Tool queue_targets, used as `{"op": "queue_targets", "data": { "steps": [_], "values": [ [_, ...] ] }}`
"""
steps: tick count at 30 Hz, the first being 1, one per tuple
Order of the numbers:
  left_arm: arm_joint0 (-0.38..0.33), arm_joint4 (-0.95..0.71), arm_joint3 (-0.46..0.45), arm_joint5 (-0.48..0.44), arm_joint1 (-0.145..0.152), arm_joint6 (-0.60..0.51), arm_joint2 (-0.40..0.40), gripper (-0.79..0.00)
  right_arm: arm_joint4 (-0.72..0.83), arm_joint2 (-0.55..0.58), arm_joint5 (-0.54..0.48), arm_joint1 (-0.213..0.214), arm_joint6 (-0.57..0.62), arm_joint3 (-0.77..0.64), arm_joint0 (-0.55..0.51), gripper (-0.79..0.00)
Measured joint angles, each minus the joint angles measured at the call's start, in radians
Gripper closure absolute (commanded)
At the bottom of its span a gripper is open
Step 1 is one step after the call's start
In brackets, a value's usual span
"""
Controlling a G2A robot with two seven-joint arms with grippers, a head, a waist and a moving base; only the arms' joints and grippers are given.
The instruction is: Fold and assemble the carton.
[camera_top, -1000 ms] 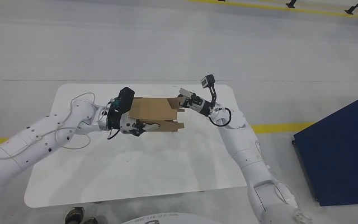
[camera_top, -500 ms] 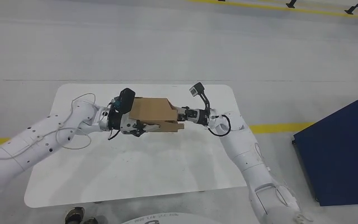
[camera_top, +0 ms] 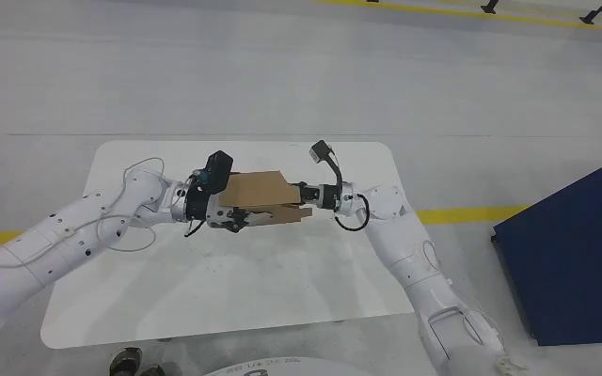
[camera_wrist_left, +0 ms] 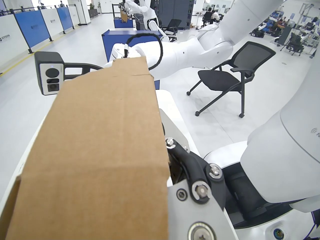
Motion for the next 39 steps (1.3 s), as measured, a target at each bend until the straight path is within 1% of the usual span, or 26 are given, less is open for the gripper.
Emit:
{"op": "queue_targets", "data": {
  "steps": [3,5,6,10,13,16,27,34,39],
  "values": [
    [0.0,-0.003,-0.001,0.0,-0.001,-0.002,0.0,0.0,-0.013,0.002,0.008,0.002,-0.019,-0.015,-0.003,-0.757],
    [-0.001,-0.004,0.0,0.0,-0.001,0.002,0.0,0.0,0.023,0.018,-0.001,0.005,-0.015,-0.025,-0.013,-0.76],
    [-0.002,-0.004,0.0,0.0,-0.001,0.005,0.0,0.0,0.048,0.028,-0.006,0.007,-0.004,-0.027,-0.019,-0.754],
    [-0.004,0.002,0.009,0.0,0.004,0.026,0.0,0.0,0.166,0.08,-0.032,0.019,0.069,-0.028,-0.046,-0.785],
    [-0.006,0.008,0.013,0.0,0.008,0.042,0.0,0.0,0.236,0.11,-0.047,0.025,0.106,-0.021,-0.062,-0.785],
    [-0.009,0.009,0.017,0.0,0.01,0.062,0.0,0.0,0.274,0.12,-0.05,0.027,0.121,-0.018,-0.068,-0.785],
    [-0.008,0.007,0.017,0.001,0.01,0.063,-0.001,0.0,0.258,0.113,-0.044,0.027,0.116,-0.026,-0.069,-0.785],
    [0.037,-0.031,0.001,0.0,0.012,0.005,-0.048,0.0,0.116,0.075,-0.027,0.028,0.043,-0.075,-0.078,-0.785],
    [0.051,-0.042,-0.016,0.0,0.007,-0.042,-0.061,0.0,0.049,0.059,-0.011,0.029,0.0,-0.113,-0.085,-0.785]
  ]
}}
